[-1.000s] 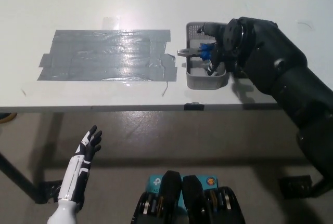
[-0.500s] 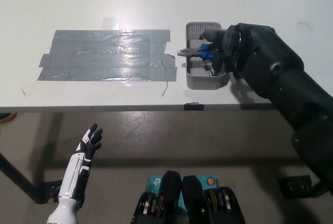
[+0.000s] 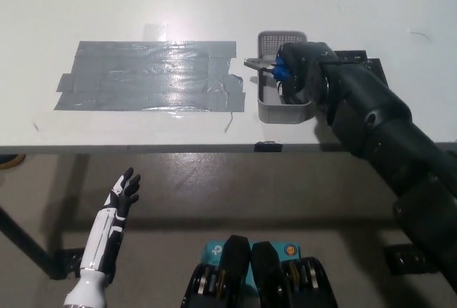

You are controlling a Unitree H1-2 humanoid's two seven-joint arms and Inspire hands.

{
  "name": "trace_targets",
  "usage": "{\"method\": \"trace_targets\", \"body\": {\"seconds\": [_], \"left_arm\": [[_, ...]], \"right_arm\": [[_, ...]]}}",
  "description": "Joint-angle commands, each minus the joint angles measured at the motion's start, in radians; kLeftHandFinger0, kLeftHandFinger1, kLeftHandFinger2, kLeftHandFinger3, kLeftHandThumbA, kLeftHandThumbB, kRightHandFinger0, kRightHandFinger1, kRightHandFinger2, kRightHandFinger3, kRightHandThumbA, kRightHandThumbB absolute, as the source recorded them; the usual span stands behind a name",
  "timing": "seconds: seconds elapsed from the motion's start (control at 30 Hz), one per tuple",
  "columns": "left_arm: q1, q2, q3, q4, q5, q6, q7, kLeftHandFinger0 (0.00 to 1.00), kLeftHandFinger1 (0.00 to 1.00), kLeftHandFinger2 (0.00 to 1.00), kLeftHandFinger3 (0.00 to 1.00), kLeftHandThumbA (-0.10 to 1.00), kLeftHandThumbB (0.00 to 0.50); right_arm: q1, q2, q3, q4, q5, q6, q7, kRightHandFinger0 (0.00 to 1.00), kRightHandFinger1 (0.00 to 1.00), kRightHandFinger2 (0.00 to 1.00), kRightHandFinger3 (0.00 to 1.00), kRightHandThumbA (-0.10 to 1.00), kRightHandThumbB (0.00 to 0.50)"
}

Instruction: The robot picks the blue plier placed on top of the container and places it on the grey area of the table

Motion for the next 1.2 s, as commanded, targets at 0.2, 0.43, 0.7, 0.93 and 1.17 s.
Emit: {"method": "trace_targets", "body": {"seconds": [0.2,0.43,0.7,0.93,1.17], "left_arm": [[-0.032,0.008,0.002,-0.012,-0.01,-0.034,0.0,1.0,1.0,1.0,1.0,1.0,0.114],[-0.037,0.011,0.004,-0.01,-0.012,-0.026,-0.001,1.0,1.0,1.0,1.0,1.0,0.1],[-0.032,0.01,0.002,0.001,-0.011,-0.047,0.0,1.0,1.0,1.0,1.0,1.0,0.113],[-0.03,0.011,0.001,-0.006,0.004,-0.038,0.004,1.0,1.0,1.0,1.0,1.0,0.117],[-0.03,0.009,-0.003,-0.004,0.012,-0.043,0.005,1.0,1.0,1.0,1.0,1.0,0.134]], "right_arm": [[0.016,-0.028,0.014,0.042,-0.049,-0.137,-0.227,0.05,0.31,0.62,0.41,-0.1,0.188],[-0.03,-0.052,-0.005,0.02,-0.046,-0.183,-0.304,0.11,0.66,1.0,0.85,-0.1,0.195],[-0.126,-0.058,0.016,-0.01,-0.089,-0.182,-0.284,0.23,0.64,0.98,0.56,-0.1,0.214],[-0.214,-0.032,0.029,0.001,-0.11,-0.201,-0.277,0.15,0.65,1.0,0.75,-0.1,0.219],[-0.24,0.025,0.035,0.016,-0.117,-0.197,-0.288,0.02,0.46,0.81,0.33,-0.1,0.247]]}}
